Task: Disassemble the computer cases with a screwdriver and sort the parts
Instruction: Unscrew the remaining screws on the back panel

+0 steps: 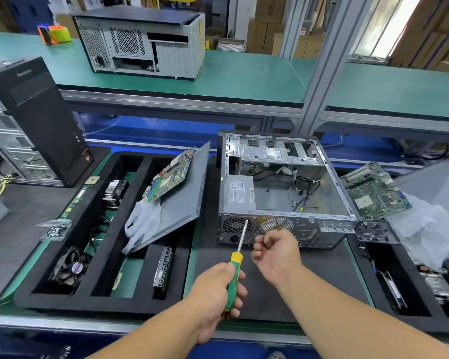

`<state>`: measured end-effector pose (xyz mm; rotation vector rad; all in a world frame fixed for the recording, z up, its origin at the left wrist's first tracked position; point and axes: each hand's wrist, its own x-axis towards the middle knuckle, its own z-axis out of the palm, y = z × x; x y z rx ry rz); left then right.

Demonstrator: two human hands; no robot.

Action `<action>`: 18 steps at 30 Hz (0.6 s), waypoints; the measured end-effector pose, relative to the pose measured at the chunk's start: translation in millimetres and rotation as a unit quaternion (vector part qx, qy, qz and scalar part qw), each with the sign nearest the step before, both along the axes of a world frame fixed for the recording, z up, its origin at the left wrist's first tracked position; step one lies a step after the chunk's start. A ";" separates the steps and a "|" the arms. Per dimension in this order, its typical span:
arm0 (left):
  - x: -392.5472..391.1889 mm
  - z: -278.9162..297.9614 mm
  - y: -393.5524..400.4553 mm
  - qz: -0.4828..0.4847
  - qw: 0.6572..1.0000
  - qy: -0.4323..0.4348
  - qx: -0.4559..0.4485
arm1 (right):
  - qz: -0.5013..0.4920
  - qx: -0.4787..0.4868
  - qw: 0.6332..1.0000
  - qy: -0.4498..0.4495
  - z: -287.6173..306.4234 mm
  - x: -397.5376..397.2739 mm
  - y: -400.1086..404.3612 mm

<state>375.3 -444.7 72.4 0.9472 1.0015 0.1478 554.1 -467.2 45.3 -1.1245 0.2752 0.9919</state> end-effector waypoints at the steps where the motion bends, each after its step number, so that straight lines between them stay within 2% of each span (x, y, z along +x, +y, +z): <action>1: 2.5 0.7 0.1 -0.002 1.000 -0.003 0.004 | 0.017 0.010 1.000 -0.013 1.1 3.2 -3.5; 4: 10.1 1.9 -1.6 -0.008 1.000 -0.006 0.011 | 0.049 -0.017 0.997 -0.056 4.7 11.9 -5.2; 6: 14.9 1.5 -4.6 -0.010 1.000 -0.002 0.007 | 0.056 -0.037 0.997 -0.046 8.1 14.3 -2.7; 9: 21.4 0.5 -8.4 -0.007 1.000 0.002 -0.009 | 0.111 -0.023 0.993 -0.042 11.4 14.5 1.2; 12: 27.4 0.6 -9.3 0.003 0.999 -0.003 -0.035 | 0.158 -0.012 0.984 -0.075 14.4 11.7 3.2; 18: 36.0 3.6 -12.0 0.005 0.998 -0.021 -0.056 | 0.165 -0.025 0.978 -0.125 15.6 13.4 6.9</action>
